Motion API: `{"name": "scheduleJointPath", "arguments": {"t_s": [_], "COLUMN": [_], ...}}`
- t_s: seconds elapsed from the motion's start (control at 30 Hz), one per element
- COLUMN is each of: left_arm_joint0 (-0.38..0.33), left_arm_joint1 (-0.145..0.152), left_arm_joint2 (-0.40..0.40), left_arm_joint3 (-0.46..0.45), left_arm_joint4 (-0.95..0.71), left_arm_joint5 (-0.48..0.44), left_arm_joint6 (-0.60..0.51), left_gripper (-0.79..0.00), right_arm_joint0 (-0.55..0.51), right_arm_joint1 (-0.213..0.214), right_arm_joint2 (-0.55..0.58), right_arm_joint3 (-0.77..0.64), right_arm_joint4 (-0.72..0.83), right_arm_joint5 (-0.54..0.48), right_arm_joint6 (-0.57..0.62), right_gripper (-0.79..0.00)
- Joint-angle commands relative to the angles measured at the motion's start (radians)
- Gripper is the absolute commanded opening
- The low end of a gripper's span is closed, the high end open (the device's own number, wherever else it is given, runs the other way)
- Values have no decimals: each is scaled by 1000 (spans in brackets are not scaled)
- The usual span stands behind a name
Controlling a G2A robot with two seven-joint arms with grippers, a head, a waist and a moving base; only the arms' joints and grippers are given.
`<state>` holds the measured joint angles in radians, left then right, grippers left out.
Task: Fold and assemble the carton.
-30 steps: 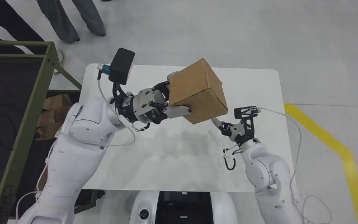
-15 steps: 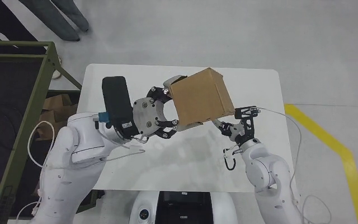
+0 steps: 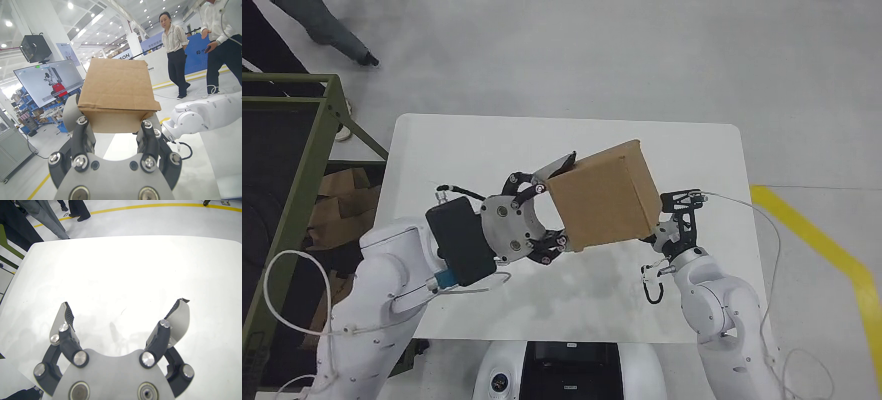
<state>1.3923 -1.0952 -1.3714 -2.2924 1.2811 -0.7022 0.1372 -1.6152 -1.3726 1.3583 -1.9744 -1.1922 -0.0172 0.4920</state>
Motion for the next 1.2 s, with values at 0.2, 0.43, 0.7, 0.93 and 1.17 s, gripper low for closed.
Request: {"name": "scheduleJointPath", "arguments": {"t_s": [0.2, 0.43, 0.7, 0.93, 1.17], "left_arm_joint0": [2, -37, -80, -72, -74], "left_arm_joint1": [-1, 3, 15, 24, 25], "left_arm_joint2": [3, -18, -85, -80, -56], "left_arm_joint3": [40, 183, 359, 479, 536], "left_arm_joint4": [-41, -272, -367, -291, -259], "left_arm_joint5": [38, -6, -49, -138, -164], "left_arm_joint6": [-24, -164, -287, -302, -277], "left_gripper": [-785, -785, -785, -785, -785], "right_arm_joint0": [0, 0, 0, 0, 0], "right_arm_joint1": [0, 0, 0, 0, 0], "right_arm_joint2": [0, 0, 0, 0, 0], "right_arm_joint3": [0, 0, 0, 0, 0], "right_arm_joint4": [0, 0, 0, 0, 0], "right_arm_joint5": [0, 0, 0, 0, 0], "right_arm_joint6": [0, 0, 0, 0, 0], "right_gripper": [0, 0, 0, 0, 0]}}
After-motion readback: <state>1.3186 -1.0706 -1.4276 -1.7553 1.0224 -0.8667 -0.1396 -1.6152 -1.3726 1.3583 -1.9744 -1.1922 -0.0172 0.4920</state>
